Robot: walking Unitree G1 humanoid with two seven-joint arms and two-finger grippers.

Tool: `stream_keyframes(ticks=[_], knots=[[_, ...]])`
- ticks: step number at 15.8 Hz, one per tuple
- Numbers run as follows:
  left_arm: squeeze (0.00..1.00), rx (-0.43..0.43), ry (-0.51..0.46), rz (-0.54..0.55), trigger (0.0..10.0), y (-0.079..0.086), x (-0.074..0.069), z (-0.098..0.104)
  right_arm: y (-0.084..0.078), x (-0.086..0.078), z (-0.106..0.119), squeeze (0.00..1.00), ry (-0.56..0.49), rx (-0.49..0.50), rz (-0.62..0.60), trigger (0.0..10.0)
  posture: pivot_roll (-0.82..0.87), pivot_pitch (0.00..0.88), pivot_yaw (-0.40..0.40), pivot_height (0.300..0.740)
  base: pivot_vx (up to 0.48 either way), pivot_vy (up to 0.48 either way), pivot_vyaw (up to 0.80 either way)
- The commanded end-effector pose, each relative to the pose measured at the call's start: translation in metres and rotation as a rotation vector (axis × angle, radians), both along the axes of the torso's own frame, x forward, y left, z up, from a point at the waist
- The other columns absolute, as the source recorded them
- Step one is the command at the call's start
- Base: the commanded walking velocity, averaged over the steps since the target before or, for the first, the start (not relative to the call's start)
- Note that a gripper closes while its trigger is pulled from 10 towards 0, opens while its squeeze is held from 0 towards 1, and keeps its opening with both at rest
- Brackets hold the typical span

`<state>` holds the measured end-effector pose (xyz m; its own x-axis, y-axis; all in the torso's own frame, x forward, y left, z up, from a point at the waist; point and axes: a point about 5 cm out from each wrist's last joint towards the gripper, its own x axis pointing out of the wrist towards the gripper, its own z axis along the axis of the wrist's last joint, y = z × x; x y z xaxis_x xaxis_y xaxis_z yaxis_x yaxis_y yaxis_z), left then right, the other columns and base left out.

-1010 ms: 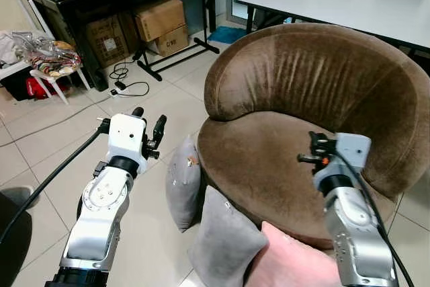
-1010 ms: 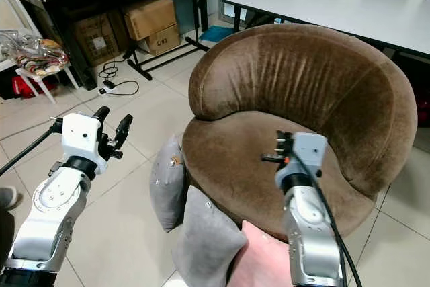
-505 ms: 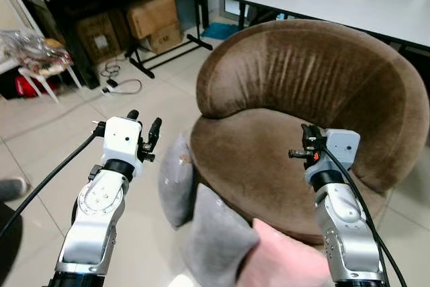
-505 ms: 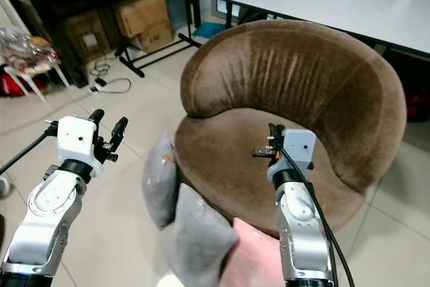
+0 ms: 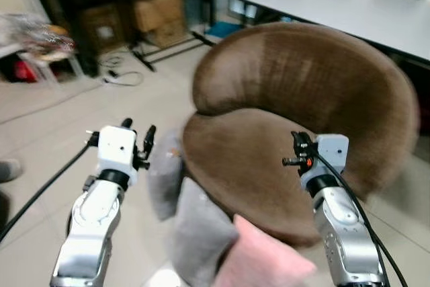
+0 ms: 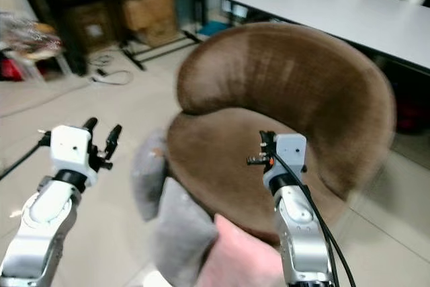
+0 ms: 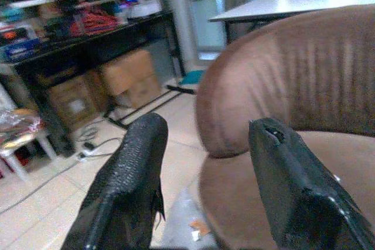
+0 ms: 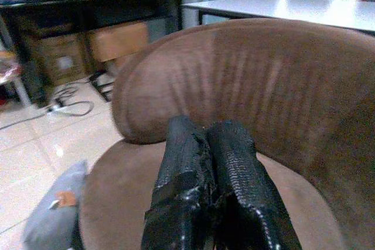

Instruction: Move the pillow to the sofa from floor

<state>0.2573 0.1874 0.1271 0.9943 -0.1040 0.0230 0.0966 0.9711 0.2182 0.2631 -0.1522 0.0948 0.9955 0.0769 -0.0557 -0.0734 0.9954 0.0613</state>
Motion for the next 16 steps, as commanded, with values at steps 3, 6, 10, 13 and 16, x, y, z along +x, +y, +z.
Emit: stream_keyframes(ticks=[3,6,10,13,16], knots=[[0.00,0.006,-0.005,-0.027,10.0,-0.004,0.002,0.003,-0.003,-0.008,-0.004,0.00,0.015,0.014,-0.011,10.0,-0.10,0.000,0.014,0.740,0.000,-0.270,-0.80],[0.00,0.003,0.000,-0.038,10.0,-0.005,0.003,0.003,-0.002,-0.009,-0.005,0.00,0.016,0.028,-0.008,10.0,-0.10,0.000,0.022,0.740,0.000,-0.181,-0.51],[0.00,0.007,0.009,-0.016,10.0,-0.003,0.005,0.001,-0.001,-0.004,-0.007,0.00,0.044,-0.008,-0.010,10.0,-0.09,0.000,0.014,0.740,0.000,0.000,0.00],[0.00,0.007,0.012,0.002,10.0,-0.001,0.005,0.000,-0.001,0.000,-0.006,0.00,0.041,-0.004,-0.004,10.0,-0.09,0.000,0.009,0.740,0.000,0.000,0.00],[0.00,0.006,0.005,-0.001,10.0,-0.002,0.005,0.000,-0.003,0.004,-0.005,0.00,0.047,-0.039,0.006,10.0,-0.09,0.000,0.008,0.740,0.000,0.000,0.00]])
